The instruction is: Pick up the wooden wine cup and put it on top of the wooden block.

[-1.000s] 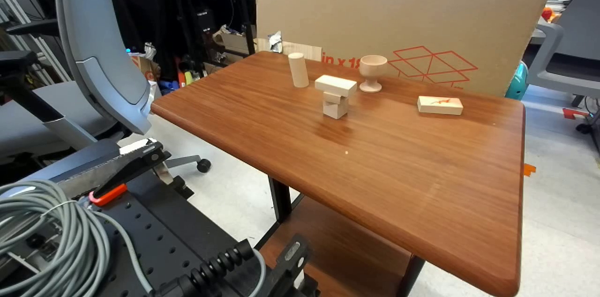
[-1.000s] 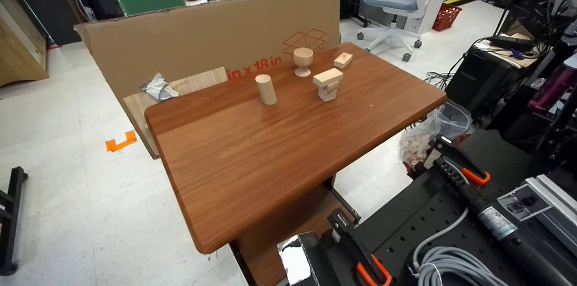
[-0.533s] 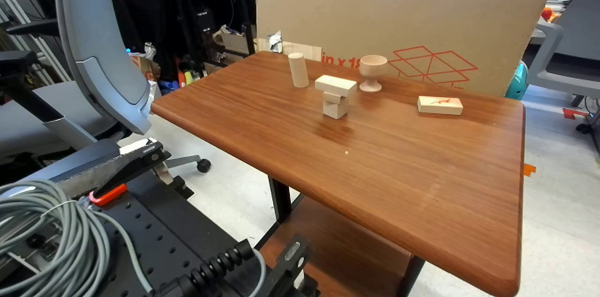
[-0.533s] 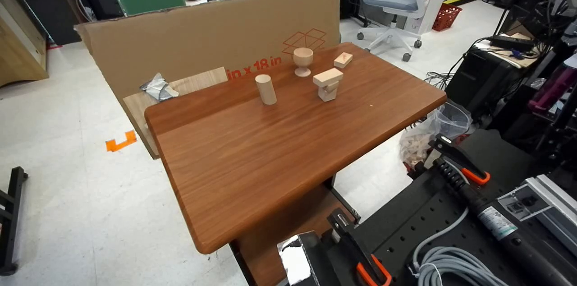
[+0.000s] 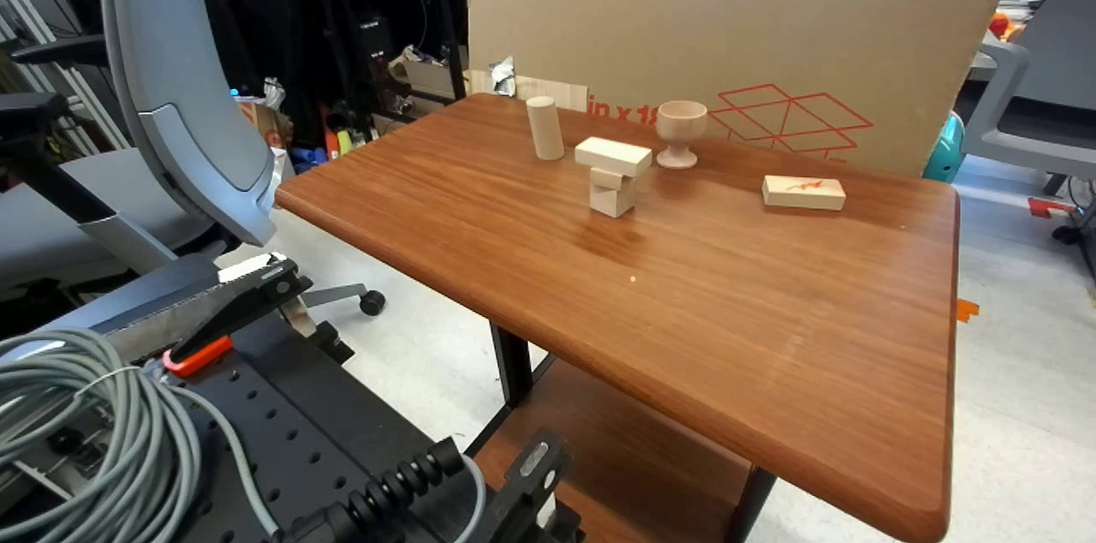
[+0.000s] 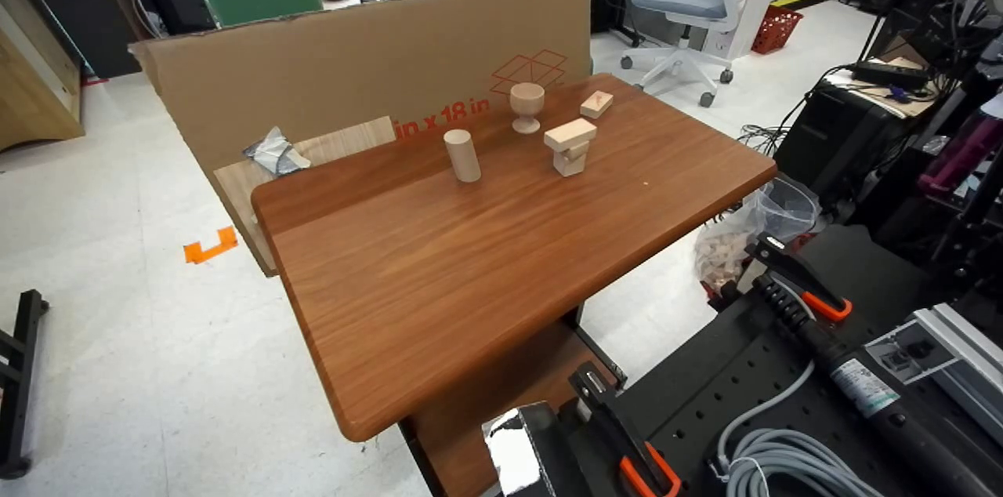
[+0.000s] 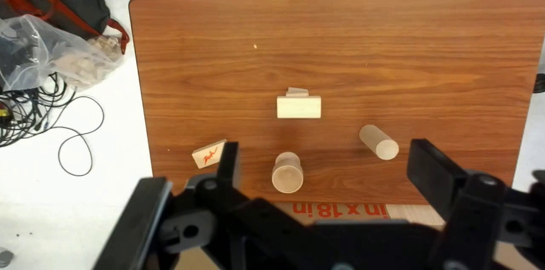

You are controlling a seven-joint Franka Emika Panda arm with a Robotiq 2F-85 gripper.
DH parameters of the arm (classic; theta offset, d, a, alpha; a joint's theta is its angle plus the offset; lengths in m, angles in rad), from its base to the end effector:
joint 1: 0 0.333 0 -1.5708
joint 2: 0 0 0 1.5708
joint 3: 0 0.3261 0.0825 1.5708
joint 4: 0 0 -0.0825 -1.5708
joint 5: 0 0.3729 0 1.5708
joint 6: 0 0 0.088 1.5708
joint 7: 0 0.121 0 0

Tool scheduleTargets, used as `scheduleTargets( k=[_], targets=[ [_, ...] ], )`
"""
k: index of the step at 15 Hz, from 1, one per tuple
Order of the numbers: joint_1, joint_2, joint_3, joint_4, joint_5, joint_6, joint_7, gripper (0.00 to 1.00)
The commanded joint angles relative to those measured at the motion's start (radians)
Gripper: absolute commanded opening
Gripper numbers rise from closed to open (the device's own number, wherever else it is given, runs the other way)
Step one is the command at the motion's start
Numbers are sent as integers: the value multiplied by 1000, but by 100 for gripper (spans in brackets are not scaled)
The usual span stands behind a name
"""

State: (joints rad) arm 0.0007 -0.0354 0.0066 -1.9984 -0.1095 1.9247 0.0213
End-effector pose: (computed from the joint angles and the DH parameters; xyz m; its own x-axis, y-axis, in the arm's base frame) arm 0.5306 -0.0052 0.4717 0.9990 0.0240 -0.0381 0.0278 -0.9944 0.1020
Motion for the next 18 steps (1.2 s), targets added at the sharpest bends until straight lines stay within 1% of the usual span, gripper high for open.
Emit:
scheduleTargets(
  k=[1,6,11,16,18],
  targets=[
    [-12,170,-17,174,32,-3,-68,100],
    [-28,332,-22,316,45,-1,-145,100],
    [-67,473,-20,437,81,-5,-204,100],
    [-93,592,-12,533,122,-29,-223,100],
    [-93,637,-7,558,136,-16,-222,100]
  ],
)
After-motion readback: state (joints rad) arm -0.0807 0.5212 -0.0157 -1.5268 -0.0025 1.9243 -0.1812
